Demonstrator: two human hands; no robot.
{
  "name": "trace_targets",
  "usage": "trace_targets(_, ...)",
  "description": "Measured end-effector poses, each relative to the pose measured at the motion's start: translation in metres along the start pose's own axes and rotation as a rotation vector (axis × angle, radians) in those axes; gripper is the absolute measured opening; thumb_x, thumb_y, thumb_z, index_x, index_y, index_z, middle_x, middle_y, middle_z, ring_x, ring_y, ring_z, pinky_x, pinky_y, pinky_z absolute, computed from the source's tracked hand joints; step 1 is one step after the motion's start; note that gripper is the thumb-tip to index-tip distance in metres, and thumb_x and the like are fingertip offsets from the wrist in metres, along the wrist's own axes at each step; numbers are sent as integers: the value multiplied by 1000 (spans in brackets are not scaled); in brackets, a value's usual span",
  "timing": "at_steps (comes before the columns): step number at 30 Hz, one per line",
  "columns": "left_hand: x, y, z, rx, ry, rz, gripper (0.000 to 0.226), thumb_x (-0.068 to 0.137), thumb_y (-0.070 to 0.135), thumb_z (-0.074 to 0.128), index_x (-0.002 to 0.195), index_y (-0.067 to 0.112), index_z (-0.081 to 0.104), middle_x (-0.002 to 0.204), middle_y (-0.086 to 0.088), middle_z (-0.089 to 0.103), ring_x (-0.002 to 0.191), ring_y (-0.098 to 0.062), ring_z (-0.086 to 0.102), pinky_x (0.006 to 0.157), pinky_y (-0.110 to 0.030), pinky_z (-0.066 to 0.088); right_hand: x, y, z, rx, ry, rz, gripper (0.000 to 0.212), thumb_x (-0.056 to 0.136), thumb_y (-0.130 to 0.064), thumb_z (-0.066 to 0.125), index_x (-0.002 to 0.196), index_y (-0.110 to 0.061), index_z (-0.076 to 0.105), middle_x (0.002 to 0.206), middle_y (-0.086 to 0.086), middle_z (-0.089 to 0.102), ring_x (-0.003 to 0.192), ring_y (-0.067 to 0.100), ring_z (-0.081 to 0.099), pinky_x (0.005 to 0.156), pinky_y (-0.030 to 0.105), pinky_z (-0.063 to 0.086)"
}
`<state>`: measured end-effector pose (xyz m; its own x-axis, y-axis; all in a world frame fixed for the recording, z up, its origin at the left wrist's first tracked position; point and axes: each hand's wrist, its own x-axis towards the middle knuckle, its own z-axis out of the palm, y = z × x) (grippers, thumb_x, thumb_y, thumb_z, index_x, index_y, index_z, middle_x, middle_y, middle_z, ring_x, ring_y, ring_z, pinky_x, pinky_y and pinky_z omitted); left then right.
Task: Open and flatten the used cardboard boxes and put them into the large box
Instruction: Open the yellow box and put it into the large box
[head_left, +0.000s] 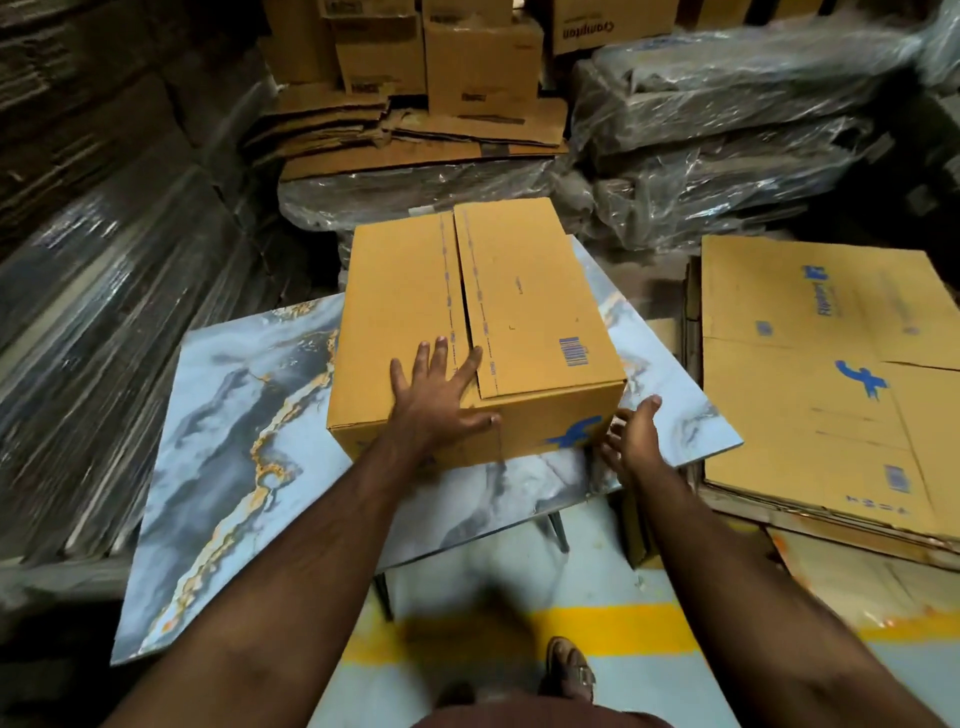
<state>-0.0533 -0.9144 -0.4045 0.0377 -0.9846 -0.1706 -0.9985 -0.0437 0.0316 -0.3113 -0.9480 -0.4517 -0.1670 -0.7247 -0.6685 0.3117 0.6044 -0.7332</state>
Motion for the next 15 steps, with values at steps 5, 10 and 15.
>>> trace_targets(5,5,-1,4,22,35,10,99,77,89,32,152,44,-15,164,-13,-13,151,-34,-10,114,-67,-3,8,12,-12,-46,-63,82,86,101,-61,2,135,1,52,128,19,62,121,28,60,85,31,44)
trace_targets(10,2,-3,7,-6,81,30,97,78,89,30,154,42,-9,165,-14,-8,152,-35,-5,114,-67,0,17,11,-13,-49,-90,119,82,100,-64,2,149,-8,38,130,12,56,120,27,53,91,35,37)
trace_targets(15,-1,-7,6,-10,68,28,99,73,90,27,155,44,-5,166,-12,-7,152,-32,-6,115,-65,0,11,6,1,-126,-169,113,81,99,-67,7,132,-11,56,131,8,55,102,19,59,81,27,46)
